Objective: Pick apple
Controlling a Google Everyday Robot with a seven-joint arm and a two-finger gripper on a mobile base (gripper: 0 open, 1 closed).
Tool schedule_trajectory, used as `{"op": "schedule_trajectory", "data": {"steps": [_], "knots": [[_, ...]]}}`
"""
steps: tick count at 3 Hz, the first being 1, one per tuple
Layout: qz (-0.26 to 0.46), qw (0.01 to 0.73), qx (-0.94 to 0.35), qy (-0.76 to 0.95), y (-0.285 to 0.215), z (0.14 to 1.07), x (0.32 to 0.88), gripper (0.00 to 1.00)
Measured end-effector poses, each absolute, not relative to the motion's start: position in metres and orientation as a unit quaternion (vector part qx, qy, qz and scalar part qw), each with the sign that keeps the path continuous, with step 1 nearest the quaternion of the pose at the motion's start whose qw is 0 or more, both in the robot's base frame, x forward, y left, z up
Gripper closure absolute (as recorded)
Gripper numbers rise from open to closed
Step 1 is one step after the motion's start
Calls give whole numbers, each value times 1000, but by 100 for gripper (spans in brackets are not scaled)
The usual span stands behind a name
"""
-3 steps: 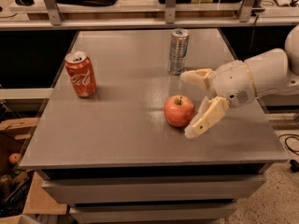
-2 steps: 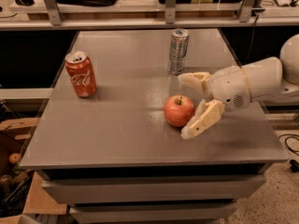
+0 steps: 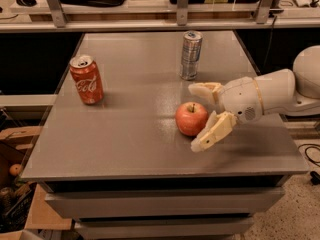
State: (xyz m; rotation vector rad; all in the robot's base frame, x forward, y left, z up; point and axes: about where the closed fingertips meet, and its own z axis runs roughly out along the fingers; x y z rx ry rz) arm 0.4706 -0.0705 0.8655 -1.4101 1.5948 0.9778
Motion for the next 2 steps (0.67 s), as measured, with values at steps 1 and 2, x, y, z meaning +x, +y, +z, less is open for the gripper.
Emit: {"op": "schedule_trajectory", "data": {"steps": [1,2], "knots": [[373,383,-552,640,-77,853,473,0],[365,381,-548,649,-81,845,475,17]]}}
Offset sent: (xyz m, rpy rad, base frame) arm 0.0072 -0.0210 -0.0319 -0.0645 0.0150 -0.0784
